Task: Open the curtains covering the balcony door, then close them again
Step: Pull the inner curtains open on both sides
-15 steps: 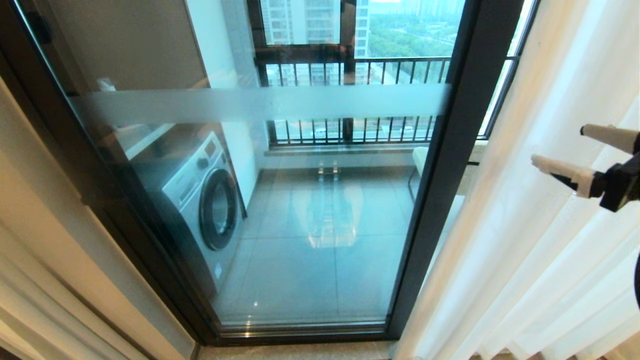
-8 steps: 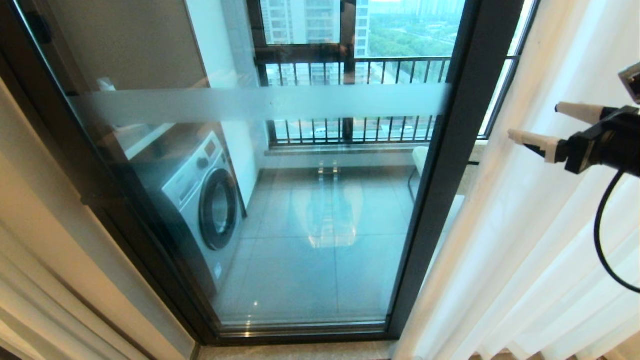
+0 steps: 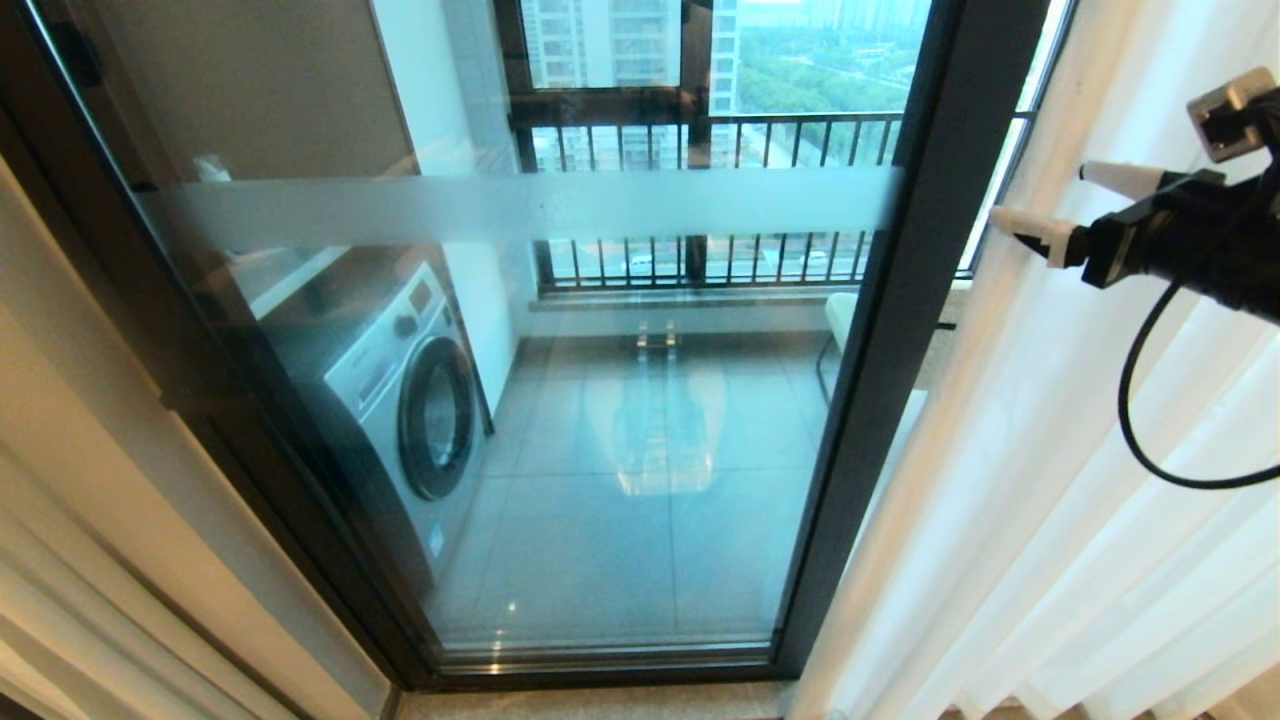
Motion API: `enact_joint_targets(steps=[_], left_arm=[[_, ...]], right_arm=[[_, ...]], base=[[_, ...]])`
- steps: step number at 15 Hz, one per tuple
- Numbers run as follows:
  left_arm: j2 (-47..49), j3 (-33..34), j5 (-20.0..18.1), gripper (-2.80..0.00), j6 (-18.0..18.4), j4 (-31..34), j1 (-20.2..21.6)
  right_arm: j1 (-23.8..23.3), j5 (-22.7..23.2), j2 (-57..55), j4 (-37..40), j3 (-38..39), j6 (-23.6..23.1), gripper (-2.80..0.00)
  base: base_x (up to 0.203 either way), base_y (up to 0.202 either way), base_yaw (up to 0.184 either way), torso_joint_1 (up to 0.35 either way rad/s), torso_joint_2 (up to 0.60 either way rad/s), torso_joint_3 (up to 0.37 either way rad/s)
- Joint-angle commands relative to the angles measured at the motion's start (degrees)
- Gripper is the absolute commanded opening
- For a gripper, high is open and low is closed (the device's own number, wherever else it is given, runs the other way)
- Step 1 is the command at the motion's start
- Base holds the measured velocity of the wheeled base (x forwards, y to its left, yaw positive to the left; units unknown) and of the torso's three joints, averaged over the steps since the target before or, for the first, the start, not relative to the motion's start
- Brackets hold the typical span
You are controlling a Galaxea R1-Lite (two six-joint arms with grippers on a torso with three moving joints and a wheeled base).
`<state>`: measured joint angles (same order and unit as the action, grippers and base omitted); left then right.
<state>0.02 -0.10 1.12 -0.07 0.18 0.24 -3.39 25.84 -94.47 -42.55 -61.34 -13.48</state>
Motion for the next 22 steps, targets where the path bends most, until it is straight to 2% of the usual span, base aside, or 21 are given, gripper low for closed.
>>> enact_joint_targets(steps=[1,4,13,22], left_arm=[[-0.02,0.01,0.02,-2.80,-0.01,-0.01,0.02],[-0.02,0.01,0.02,-2.80,-0.01,-0.01,0.02],[-0.02,0.01,0.02,-2.80,-0.01,-0.01,0.02],[-0.02,0.01,0.02,-2.80,-0.01,-0.01,0.02]], right_arm=[[-0.04,0.17,-2.53,-2.03,-1.20,0.90,0.00],[0.02,0.17,-3.95,-3.45,-2.75,2.63,0.00],[0.45,0.26,-6.20,-5.57,-5.36,3.99,0.00],[0.93,0.26,-5.55,-9.66,-4.72,4.96,0.00]], base=[[0.000,0.000,0.000,0.000,0.00,0.000],[0.000,0.000,0.000,0.000,0.00,0.000],[0.000,0.000,0.000,0.000,0.00,0.000],[0.000,0.000,0.000,0.000,0.00,0.000]])
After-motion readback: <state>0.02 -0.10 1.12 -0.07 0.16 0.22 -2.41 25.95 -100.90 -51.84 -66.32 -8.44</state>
